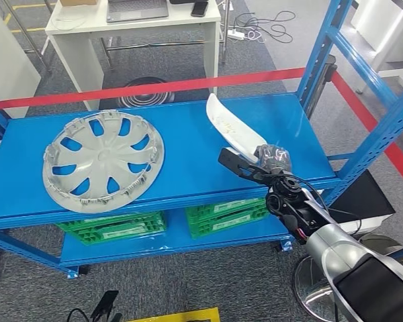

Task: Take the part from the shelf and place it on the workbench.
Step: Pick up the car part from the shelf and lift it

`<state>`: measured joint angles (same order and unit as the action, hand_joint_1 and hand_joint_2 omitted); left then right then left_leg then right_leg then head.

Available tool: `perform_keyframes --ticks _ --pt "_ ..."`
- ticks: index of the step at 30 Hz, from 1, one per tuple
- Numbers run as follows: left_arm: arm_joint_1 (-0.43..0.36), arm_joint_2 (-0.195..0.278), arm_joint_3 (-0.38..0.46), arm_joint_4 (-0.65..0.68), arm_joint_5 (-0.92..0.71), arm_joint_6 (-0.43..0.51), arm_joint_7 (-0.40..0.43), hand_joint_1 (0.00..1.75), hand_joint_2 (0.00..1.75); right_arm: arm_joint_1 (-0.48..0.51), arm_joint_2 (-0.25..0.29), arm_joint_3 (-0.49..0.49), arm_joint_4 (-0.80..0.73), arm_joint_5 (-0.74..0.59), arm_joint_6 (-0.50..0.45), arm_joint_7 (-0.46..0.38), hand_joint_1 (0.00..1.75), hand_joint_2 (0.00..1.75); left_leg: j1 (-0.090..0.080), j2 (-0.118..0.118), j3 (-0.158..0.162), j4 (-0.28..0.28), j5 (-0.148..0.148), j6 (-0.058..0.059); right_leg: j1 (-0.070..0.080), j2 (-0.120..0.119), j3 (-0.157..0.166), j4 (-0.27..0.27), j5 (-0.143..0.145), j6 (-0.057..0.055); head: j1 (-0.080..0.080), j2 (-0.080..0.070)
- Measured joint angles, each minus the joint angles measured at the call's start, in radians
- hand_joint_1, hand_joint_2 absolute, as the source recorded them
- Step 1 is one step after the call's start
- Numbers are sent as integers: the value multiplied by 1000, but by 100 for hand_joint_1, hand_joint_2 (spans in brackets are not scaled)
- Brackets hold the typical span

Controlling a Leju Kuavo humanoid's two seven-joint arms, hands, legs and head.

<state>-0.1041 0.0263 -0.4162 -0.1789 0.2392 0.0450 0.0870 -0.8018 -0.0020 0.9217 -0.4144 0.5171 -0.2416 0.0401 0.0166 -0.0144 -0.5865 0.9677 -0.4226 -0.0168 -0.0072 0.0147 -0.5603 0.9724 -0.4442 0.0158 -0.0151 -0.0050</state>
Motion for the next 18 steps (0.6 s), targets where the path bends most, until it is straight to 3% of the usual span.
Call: perform_keyframes --ticks 4,12,18 --pt "0 0 0 0 11 1 -8 0 175 1 0 0 -4 4 -37 -14 175 175 0 0 0 0 0 0 0 0 0 0 0 0 0 0" --pt "4 0 0 0 37 12 -38 0 175 -1 0 -15 -72 -24 -232 -112 175 175 0 0 0 0 0 0 0 0 0 0 0 0 0 0" --pt "5 0 0 0 52 14 -40 0 175 -1 0 -36 -170 -4 -262 -103 175 175 0 0 0 -1 0 0 0 0 0 0 0 0 0 0"
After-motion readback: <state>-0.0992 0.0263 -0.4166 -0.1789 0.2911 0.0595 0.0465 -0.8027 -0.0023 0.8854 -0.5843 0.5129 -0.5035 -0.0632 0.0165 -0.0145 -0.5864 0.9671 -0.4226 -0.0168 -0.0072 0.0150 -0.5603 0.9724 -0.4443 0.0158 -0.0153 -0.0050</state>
